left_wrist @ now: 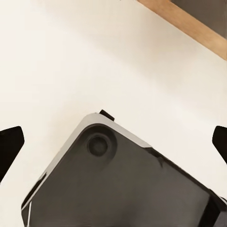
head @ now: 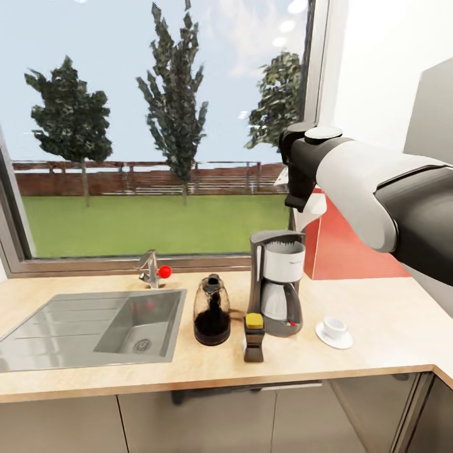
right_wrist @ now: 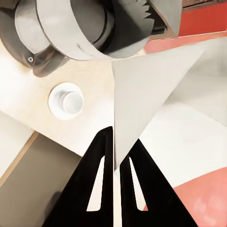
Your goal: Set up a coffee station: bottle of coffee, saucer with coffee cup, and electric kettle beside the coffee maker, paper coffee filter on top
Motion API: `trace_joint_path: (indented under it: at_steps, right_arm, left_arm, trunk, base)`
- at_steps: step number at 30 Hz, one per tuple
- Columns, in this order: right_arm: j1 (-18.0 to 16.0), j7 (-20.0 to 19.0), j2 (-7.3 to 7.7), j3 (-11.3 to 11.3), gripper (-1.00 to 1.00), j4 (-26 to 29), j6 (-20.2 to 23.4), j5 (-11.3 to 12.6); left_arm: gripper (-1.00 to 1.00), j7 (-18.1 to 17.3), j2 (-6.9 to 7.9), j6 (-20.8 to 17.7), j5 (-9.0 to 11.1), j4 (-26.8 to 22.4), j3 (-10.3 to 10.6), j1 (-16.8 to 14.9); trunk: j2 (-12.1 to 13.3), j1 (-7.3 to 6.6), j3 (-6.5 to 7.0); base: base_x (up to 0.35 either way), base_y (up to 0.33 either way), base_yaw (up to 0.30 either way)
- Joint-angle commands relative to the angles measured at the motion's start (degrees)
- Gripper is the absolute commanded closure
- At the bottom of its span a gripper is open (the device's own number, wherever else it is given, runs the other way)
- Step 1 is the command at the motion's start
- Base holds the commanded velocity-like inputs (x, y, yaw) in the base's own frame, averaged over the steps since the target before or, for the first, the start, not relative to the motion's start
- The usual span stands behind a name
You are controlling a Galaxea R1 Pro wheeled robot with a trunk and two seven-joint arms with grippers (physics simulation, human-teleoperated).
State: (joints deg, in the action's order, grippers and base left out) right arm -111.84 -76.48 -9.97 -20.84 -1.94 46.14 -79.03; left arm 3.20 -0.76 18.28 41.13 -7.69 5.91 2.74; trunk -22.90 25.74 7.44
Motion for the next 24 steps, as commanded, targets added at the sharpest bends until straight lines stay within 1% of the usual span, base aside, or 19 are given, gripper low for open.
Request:
trace_joint_path:
  at_steps: [1, 4, 6, 13, 22, 24]
  right_arm:
    - [-0.05, -0.11, -0.03, -0.08, 1.00, -0.08, 0.52, 0.02]
    - [-0.05, 0.02, -0.03, -0.08, 1.00, -0.10, 0.53, 0.02]
    - [-0.05, 0.09, -0.03, -0.08, 1.00, -0.13, 0.59, 0.02]
    - [0.01, 0.04, -0.03, -0.08, 1.00, -0.09, 0.62, 0.02]
    - [0.02, 0.01, -0.03, -0.08, 1.00, -0.08, 0.94, 0.02]
    - [0.03, 0.01, -0.03, -0.08, 1.00, -0.08, 1.17, 0.02]
  left_arm:
    - [-1.00, 0.34, 0.03, 0.04, 0.32, -0.13, 0.46, 0.06]
    - [-1.00, 0.34, 0.05, -0.02, 0.32, -0.13, 0.43, 0.03]
    - [-1.00, 0.33, 0.06, 0.17, 0.33, -0.13, 0.36, 0.05]
    - [-1.00, 0.32, 0.13, 0.38, 0.79, -0.10, 0.19, 0.01]
    - [-1.00, 0.06, 0.25, 0.78, 0.88, 1.75, 0.15, 0.01]
    - [-1.00, 0.06, 0.35, 0.79, 0.89, 1.84, 0.15, 0.04]
  trunk:
    - [-0.02, 0.04, -0.01]
    - [-0.02, 0.04, -0.01]
    - [-0.02, 0.04, -0.01]
    - [-0.02, 0.04, -0.01]
    - [-0.02, 0.04, -0.01]
    - [-0.82, 0.48, -0.37]
  base:
    - [0.239, 0.106, 0.000]
    - [0.275, 0.093, 0.000]
    - [0.067, 0.017, 0.000]
    - [0.018, 0.005, 0.000]
    - [0.001, 0.000, 0.000]
    - [0.000, 0.000, 0.000]
